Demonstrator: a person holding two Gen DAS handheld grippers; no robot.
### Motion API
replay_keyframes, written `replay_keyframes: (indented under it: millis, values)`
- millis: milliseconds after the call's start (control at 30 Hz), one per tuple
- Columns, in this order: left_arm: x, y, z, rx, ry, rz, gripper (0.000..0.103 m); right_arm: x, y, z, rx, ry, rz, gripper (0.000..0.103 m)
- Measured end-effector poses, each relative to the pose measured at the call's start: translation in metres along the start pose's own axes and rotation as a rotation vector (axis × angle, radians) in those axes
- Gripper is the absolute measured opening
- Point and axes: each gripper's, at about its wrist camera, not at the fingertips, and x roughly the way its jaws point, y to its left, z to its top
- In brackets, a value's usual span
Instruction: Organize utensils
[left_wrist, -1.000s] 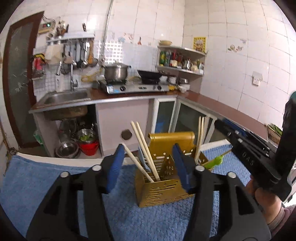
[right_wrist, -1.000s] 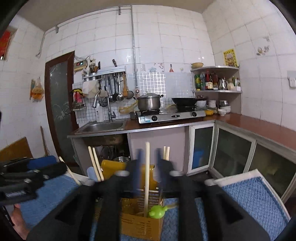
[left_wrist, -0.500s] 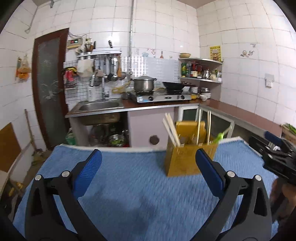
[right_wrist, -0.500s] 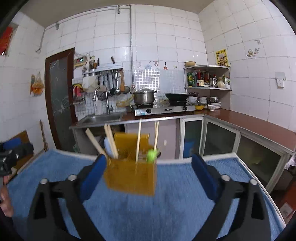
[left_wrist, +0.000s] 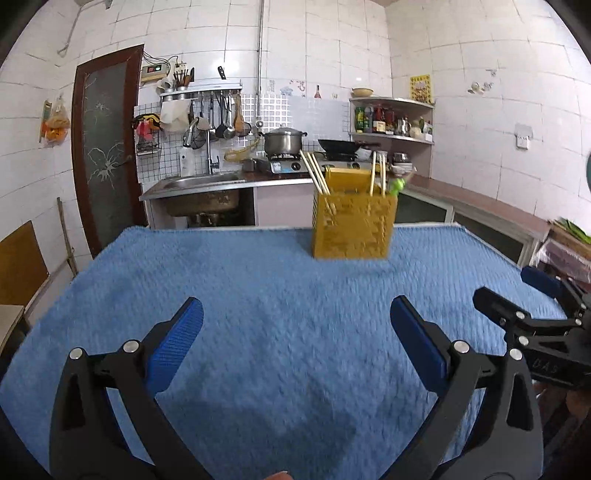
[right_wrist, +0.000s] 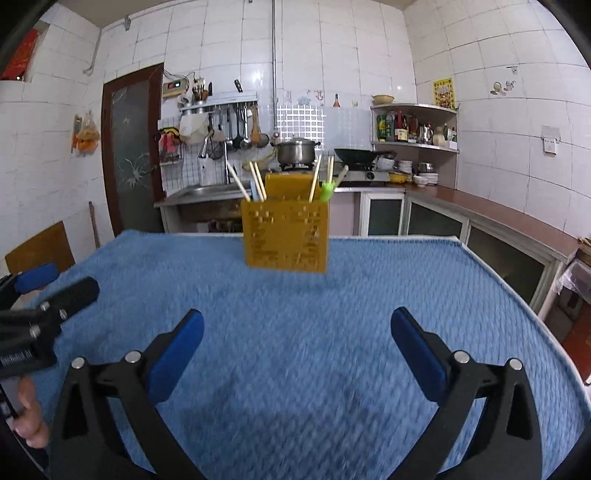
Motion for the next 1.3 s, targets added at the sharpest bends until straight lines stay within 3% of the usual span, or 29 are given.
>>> replay_keyframes:
  millis: [333, 667, 1300]
  values:
    - [0.000, 0.013, -0.022, -0.003, -0.015, 0.095, 0.098, -0.008, 0.011, -0.030, -0.006, 0.002, -0.044, 0.099]
    - [0.009, 0.006, -0.029, 0.032, 0.007, 0.090, 0.098, -0.006, 0.002, -0.031, 0.039, -0.004, -0.069, 0.099]
    - [0.012, 0.008, -0.029, 0.023, 0.012, 0.094, 0.098, -0.011, 0.009, -0.032, 0.012, -0.025, -0.073, 0.099]
